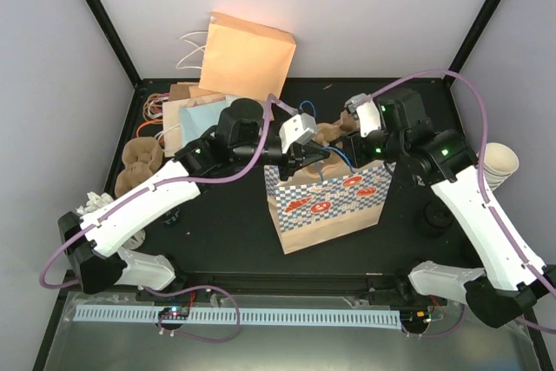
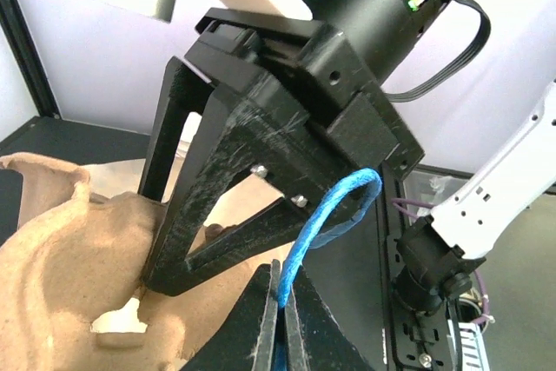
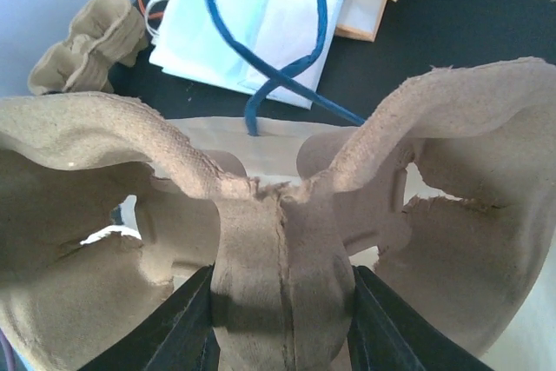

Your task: Pack the takeout coffee

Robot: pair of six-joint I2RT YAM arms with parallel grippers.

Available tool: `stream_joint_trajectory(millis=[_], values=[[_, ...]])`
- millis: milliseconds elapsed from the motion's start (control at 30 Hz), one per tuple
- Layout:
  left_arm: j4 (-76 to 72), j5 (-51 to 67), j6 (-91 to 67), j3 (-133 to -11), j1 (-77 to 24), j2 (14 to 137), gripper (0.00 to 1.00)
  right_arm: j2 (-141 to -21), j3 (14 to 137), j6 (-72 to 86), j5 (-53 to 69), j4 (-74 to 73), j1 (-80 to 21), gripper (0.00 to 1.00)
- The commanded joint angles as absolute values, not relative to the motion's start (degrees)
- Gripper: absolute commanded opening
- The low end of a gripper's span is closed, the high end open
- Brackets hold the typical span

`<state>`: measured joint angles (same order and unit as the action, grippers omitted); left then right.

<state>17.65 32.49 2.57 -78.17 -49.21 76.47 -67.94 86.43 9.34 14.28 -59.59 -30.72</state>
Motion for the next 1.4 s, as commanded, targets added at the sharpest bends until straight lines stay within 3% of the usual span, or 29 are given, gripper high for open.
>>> stream_joint_trajectory(millis=[0,200,433,600,700,833,1033,1367], values=[[16.97,34.00,2.99,-77.29,-50.46,75.46,0.02,-67.36,82.75,11.12,15.73,-60.66,-30.67,0.41],[16.96,35.42,2.31,-77.07,-51.94,75.68,0.02,-66.09,78.36,11.46,14.75,-60.24,-30.68,0.41],[16.23,36.72,1.01,-76.60,-53.67,75.81,0.12,-66.28,77.63,10.75,10.14,-62.83,-30.67,0.41],[17.34,31.25,-0.68,-76.45,-53.66,73.88,0.56,-64.84,78.05,10.68,10.91,-61.82,-30.67,0.41],[18.58,24.15,-1.36,-75.85,-53.54,69.32,0.73,-64.58,79.08,10.17,11.33,-62.27,-30.72,0.41],[19.62,16.09,-2.62,-74.40,-53.16,64.18,0.86,-64.29,80.58,9.76,11.42,-62.77,-30.67,0.41],[23.45,8.47,-4.35,-74.51,-50.79,61.21,0.92,-63.24,83.73,9.73,11.99,-62.31,-30.70,0.41],[22.99,17.55,-15.95,-78.96,-46.36,65.93,0.82,-62.42,89.08,8.96,11.60,-56.94,-30.67,0.40]])
